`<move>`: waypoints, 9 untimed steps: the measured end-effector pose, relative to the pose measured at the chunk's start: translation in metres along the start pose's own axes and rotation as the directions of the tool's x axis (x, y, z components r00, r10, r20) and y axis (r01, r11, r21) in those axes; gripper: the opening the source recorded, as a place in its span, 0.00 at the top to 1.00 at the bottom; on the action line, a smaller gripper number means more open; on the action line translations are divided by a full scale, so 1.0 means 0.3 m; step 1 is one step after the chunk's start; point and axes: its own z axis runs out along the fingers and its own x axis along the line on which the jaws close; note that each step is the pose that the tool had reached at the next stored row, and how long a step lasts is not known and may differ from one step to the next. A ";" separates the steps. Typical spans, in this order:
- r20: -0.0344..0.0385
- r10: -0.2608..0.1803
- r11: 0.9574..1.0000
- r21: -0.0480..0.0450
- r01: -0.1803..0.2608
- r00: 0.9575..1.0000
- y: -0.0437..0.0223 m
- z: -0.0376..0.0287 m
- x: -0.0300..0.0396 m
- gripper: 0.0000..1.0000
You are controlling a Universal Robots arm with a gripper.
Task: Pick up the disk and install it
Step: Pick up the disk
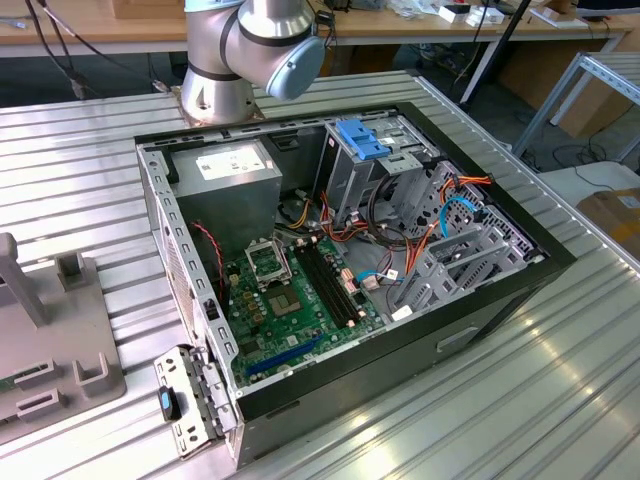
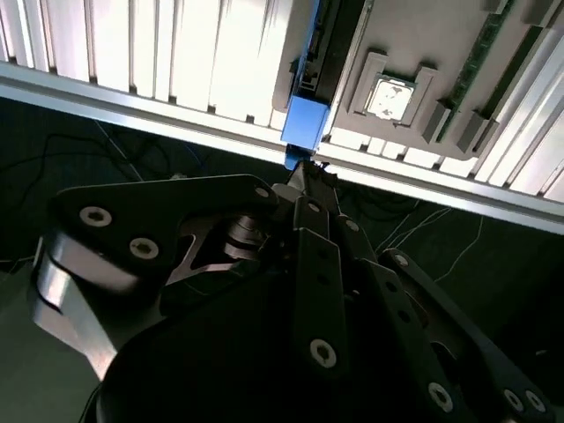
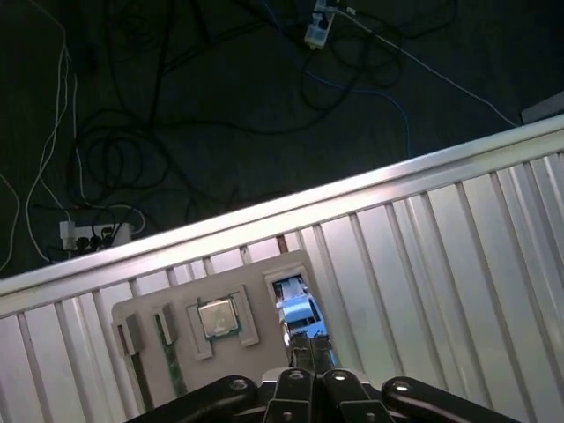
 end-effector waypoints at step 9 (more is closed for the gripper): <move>-0.002 -0.173 0.985 0.014 0.173 0.985 -0.001 0.006 0.000 0.89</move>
